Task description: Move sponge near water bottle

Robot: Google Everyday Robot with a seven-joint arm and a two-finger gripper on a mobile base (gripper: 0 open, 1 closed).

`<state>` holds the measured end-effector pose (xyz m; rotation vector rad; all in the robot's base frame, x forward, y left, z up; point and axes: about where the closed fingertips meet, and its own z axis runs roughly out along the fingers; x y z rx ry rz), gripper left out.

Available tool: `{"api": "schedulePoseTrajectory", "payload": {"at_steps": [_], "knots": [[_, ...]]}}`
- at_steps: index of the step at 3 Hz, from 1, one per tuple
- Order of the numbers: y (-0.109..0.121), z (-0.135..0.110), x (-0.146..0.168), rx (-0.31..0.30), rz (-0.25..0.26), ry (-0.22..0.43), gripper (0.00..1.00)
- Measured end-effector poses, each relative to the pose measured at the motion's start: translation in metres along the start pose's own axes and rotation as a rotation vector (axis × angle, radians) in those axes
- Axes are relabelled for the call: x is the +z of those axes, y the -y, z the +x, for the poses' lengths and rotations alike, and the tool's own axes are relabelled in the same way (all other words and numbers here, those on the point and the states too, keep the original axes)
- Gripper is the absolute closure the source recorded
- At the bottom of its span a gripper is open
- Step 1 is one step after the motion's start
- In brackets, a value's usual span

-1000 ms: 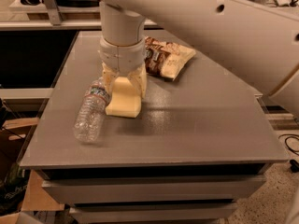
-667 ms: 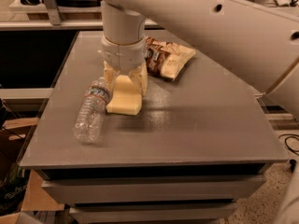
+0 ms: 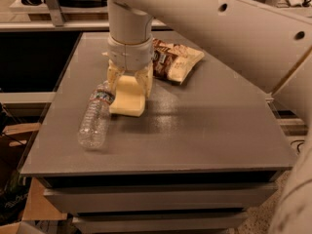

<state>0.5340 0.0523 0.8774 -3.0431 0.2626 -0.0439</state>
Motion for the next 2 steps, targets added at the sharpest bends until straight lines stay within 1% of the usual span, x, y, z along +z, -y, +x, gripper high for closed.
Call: {"api": "schedulePoseTrajectory", "payload": {"at_steps": [1, 2], "knots": [[0.0012, 0.0072, -0.0091, -0.003, 0.008, -0.007, 0.00], [0.0041, 0.0074, -0.0132, -0.011, 0.014, -0.013, 0.00]]}}
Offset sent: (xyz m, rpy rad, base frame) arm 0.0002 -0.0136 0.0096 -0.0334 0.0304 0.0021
